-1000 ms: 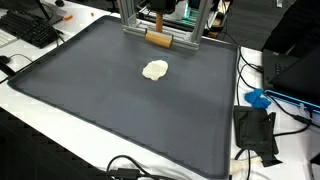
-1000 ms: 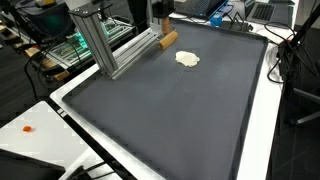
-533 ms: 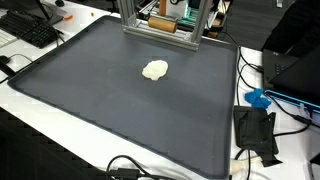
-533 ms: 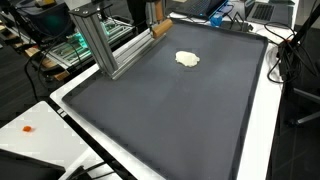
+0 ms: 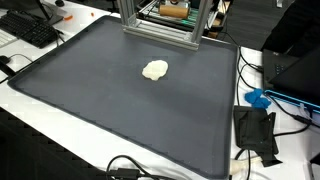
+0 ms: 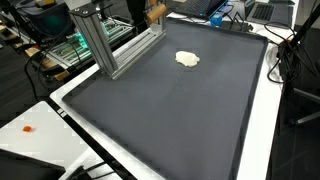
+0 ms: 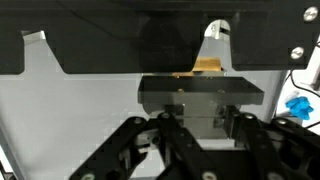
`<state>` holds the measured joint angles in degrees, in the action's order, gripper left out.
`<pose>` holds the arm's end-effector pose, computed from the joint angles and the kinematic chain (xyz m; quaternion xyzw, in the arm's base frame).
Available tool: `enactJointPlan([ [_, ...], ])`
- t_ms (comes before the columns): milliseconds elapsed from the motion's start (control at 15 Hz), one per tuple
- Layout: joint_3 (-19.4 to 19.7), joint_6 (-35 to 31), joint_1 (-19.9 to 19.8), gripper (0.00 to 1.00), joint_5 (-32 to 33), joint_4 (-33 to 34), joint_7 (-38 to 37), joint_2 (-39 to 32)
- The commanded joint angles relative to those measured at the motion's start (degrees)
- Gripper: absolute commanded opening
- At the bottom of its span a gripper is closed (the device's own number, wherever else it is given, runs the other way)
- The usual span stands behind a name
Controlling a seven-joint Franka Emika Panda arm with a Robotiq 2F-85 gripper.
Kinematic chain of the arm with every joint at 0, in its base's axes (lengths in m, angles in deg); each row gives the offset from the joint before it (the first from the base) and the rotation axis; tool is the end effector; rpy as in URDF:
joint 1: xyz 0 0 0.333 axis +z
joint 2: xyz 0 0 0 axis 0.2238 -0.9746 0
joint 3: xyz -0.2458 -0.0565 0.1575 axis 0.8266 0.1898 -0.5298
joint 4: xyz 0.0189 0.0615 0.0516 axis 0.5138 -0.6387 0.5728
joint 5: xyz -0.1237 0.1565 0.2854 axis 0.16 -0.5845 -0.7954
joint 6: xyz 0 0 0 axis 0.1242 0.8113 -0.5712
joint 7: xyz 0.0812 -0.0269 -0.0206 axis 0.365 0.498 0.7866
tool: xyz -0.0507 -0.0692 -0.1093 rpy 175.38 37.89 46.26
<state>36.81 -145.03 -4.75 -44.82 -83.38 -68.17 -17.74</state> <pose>0.3122 0.0881 0.4665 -0.9972 -0.0363 -0.0593 0.0291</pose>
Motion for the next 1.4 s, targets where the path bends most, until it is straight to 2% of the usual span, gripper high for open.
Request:
enactJointPlan([
  [0,0.5,1.3,2.0,0.22,-3.6,-2.0,2.6,4.9],
  [667,-1.4,5.3,2.4,0.22,-3.5,-4.1,2.7,8.7],
  [1333,-4.5,2.5,2.5,0.22,-3.5,-7.4,-0.4,9.6],
])
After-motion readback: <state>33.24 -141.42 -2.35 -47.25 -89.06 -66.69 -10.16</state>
